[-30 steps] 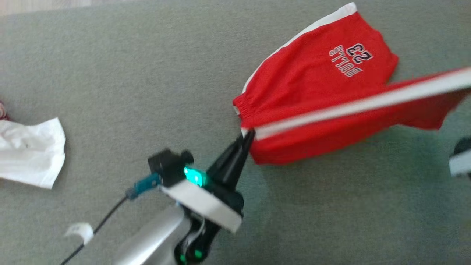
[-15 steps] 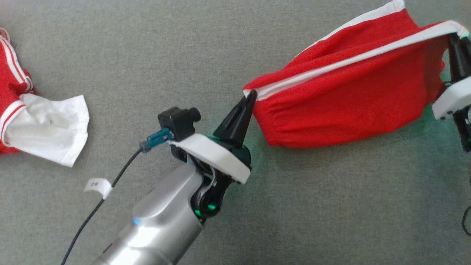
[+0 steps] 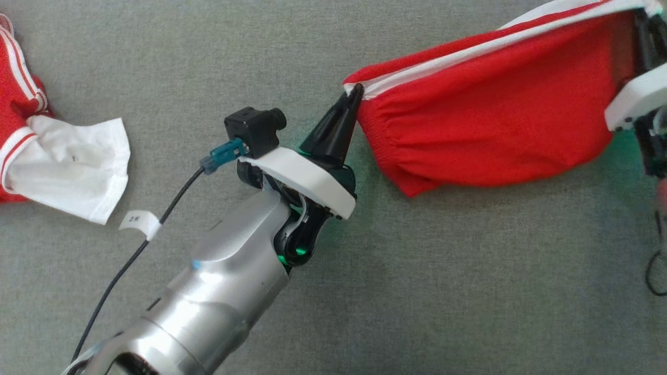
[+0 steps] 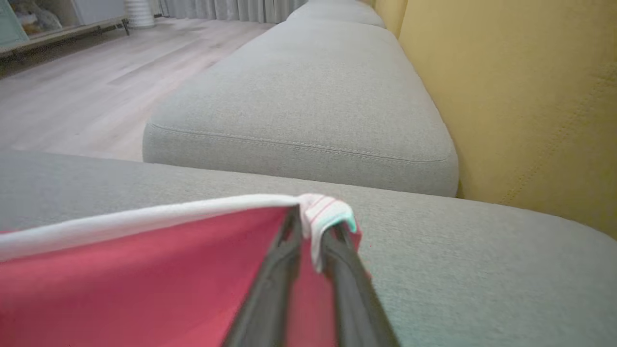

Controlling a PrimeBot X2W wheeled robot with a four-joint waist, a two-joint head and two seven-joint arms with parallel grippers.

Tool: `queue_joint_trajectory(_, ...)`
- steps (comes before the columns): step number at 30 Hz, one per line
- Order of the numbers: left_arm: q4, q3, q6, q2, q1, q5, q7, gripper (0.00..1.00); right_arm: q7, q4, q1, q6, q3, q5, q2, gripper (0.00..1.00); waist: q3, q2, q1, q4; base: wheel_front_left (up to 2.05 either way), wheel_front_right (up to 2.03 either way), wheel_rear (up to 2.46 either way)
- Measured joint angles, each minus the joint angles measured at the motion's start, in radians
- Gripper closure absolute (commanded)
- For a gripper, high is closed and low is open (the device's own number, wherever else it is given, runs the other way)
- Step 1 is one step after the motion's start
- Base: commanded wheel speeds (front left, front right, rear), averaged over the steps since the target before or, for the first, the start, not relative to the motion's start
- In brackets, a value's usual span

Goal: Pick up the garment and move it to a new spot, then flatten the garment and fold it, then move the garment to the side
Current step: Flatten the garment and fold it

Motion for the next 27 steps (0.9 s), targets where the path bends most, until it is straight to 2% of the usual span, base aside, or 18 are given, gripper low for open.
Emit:
queue_joint_trajectory(6, 0.053, -0.025, 0.0, -0.001, -0.003, -0.019, -0.027, 0.0, -0.098, 0.05, -0.015, 0.0, 0.034, 0.015, 0.019, 0.0, -0.002, 0.0, -0.0001, 0.013, 0.0, 0.0, 0.0)
queue_joint_trajectory(9, 0.053, -0.019, 0.012, -0.002, 0.004, 0.027, -0.036, 0.0, -0.114, 0.078, -0.014, 0.0, 0.041, 0.029, 0.014, 0.0, -0.014, 0.0, -0.0002, 0.02, 0.0, 0.0, 0.0)
queue_joint_trajectory(14, -0.083, 0.16, 0.114, -0.004, 0.095, 0.27, -0.038, 0.0, -0.093, 0.118, 0.006, 0.0, 0.048, 0.081, -0.036, 0.0, -0.03, 0.0, -0.0002, 0.043, 0.0, 0.0, 0.0)
queue_joint_trajectory(19, -0.281, 0.304, 0.18, -0.003, 0.321, 0.512, -0.039, 0.0, 0.001, 0.176, 0.028, 0.0, 0.044, 0.167, -0.111, 0.0, -0.046, 0.0, -0.0002, 0.086, 0.0, 0.0, 0.0)
queue_joint_trajectory(23, -0.419, 0.386, 0.208, -0.002, 0.47, 0.62, -0.039, 0.0, 0.078, 0.214, 0.057, 0.0, 0.042, 0.253, -0.162, 0.0, -0.054, 0.0, -0.0003, 0.131, 0.0, 0.0, 0.0)
queue_joint_trajectory(26, -0.473, 0.415, 0.215, -0.002, 0.517, 0.642, -0.039, 0.0, 0.128, 0.227, 0.07, 0.0, 0.044, 0.295, -0.174, 0.0, -0.057, 0.0, -0.0002, 0.152, 0.0, 0.0, 0.0)
queue_joint_trajectory(27, -0.495, 0.425, 0.221, -0.002, 0.536, 0.653, -0.039, 0.0, 0.162, 0.232, 0.078, 0.0, 0.046, 0.323, -0.174, 0.45, -0.059, 0.0, -0.0002, 0.161, 0.0, 0.0, 0.0)
